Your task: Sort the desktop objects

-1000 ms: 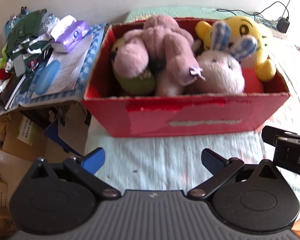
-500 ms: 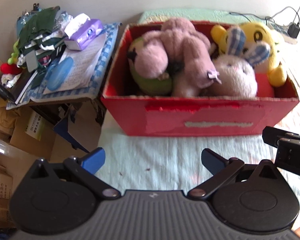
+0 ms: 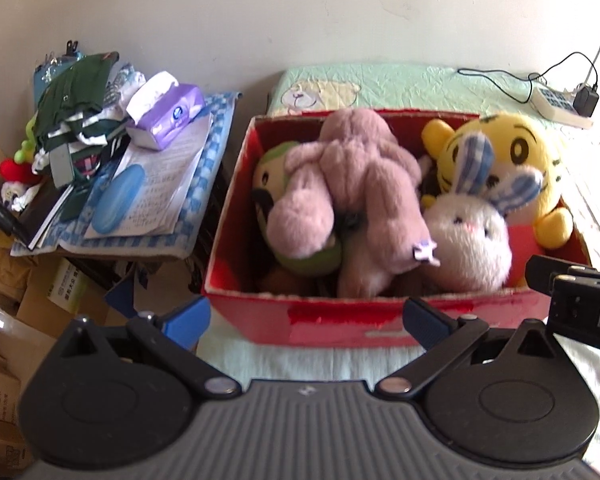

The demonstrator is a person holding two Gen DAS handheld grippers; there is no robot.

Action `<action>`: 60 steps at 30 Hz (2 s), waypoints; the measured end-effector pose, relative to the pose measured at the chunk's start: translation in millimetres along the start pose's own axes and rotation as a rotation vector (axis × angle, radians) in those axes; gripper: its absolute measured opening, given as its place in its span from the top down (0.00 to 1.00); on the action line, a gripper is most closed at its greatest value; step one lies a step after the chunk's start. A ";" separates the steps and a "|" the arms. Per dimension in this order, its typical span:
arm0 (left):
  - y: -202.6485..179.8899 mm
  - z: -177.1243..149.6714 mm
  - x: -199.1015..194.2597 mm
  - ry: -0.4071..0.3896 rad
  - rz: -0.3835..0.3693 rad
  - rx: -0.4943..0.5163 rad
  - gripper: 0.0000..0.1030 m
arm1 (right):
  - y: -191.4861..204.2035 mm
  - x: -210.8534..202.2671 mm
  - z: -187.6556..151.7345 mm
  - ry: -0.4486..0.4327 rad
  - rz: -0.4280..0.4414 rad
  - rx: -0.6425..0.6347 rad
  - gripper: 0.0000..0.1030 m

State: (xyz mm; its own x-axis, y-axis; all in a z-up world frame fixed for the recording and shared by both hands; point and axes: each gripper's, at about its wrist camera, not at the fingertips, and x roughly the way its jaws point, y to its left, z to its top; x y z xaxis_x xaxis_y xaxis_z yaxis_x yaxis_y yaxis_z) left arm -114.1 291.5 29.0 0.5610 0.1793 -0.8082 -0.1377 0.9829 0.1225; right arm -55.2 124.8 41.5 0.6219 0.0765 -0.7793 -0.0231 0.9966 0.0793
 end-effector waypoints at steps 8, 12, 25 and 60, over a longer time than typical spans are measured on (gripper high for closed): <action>6.5 12.8 11.2 -0.022 -0.007 -0.020 0.01 | 4.2 11.0 10.6 -0.019 -0.016 -0.012 0.18; 7.5 17.8 17.1 -0.022 -0.003 -0.024 0.01 | 7.7 18.8 14.6 -0.014 -0.026 -0.029 0.18; 8.2 30.0 28.6 -0.019 -0.027 -0.008 0.01 | 8.3 28.5 23.9 -0.015 -0.071 -0.015 0.18; -6.0 20.2 -1.6 -0.073 -0.064 0.070 0.01 | -10.6 2.5 8.1 -0.022 -0.106 0.072 0.18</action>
State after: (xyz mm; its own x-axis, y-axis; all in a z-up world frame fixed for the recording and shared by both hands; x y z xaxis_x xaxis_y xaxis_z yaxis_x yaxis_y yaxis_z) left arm -97.7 286.2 41.3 0.6252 0.1166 -0.7717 -0.0442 0.9925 0.1141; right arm -47.0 114.2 43.8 0.6349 -0.0303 -0.7720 0.0994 0.9941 0.0427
